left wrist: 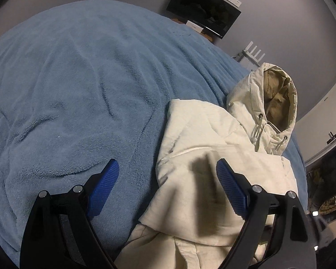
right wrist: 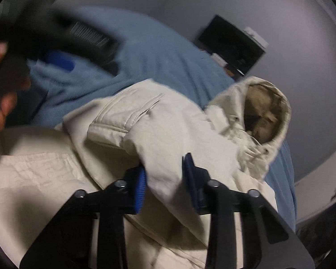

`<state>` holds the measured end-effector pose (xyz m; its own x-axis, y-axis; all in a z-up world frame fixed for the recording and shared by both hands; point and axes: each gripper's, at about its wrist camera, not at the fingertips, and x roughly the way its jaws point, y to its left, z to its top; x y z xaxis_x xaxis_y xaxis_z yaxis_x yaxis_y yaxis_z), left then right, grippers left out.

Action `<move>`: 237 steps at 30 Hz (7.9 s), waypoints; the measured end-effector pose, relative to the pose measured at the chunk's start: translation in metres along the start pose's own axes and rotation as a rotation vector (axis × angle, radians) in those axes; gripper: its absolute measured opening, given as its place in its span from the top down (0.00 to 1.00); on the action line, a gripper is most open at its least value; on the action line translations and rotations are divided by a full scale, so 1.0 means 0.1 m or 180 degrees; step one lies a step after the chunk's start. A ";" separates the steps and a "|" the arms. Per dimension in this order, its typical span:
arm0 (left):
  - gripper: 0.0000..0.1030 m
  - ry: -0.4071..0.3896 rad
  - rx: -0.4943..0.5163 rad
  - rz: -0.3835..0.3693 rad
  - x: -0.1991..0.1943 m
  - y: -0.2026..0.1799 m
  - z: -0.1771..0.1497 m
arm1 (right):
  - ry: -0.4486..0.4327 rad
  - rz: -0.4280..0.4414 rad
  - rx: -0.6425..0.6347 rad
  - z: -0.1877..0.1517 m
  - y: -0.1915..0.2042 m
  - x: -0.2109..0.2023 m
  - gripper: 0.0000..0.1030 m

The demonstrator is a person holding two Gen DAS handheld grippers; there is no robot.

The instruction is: Fold large clothes

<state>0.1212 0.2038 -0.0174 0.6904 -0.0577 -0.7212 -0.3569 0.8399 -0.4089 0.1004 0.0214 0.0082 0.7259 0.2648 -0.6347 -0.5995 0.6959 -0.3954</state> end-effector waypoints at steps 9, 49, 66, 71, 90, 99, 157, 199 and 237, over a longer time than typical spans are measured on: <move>0.17 0.0023 0.0304 -0.0040 0.01 -0.23 -0.06 | -0.0154 -0.0037 0.0715 -0.31 -0.87 -0.61 0.75; 0.17 0.0441 0.1546 -0.0027 0.36 -0.94 -0.52 | 0.0599 0.0431 0.3127 -1.97 -2.37 -0.20 0.84; 0.17 0.0460 0.1545 -0.0049 0.39 -0.92 -0.53 | 0.0634 -0.0091 0.2634 -1.89 -2.23 -0.45 0.88; 0.17 0.0533 0.1573 -0.0048 0.44 -0.94 -0.55 | 0.1064 -0.0182 0.2529 -2.17 -2.16 -0.37 0.99; 0.17 0.0572 0.1655 -0.0011 0.47 -0.97 -0.60 | 0.1004 0.0118 0.2610 -2.14 -2.14 -0.09 0.44; 0.17 0.0588 0.1703 0.0011 0.48 -1.00 -0.62 | 0.1023 0.0535 0.2895 -2.33 -2.13 -0.04 0.78; 0.06 -0.0262 0.1843 -0.0351 -0.35 -2.47 -0.17 | -0.0044 0.0185 0.2673 -1.48 -2.55 -0.42 0.07; 0.06 -0.0387 0.1306 -0.0203 0.89 -1.60 0.24 | -0.0151 0.0074 0.1889 -0.77 -2.65 1.22 0.88; 0.06 -0.0371 0.1327 -0.0202 0.94 -1.63 0.18 | -0.0364 -0.0012 0.1519 -0.38 -2.65 1.14 0.96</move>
<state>0.2552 0.0707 -0.0084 0.7776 -0.0749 -0.6243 -0.0434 0.9841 -0.1722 0.3294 -0.1582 0.0158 0.7762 0.3148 -0.5462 -0.3950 0.9181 -0.0322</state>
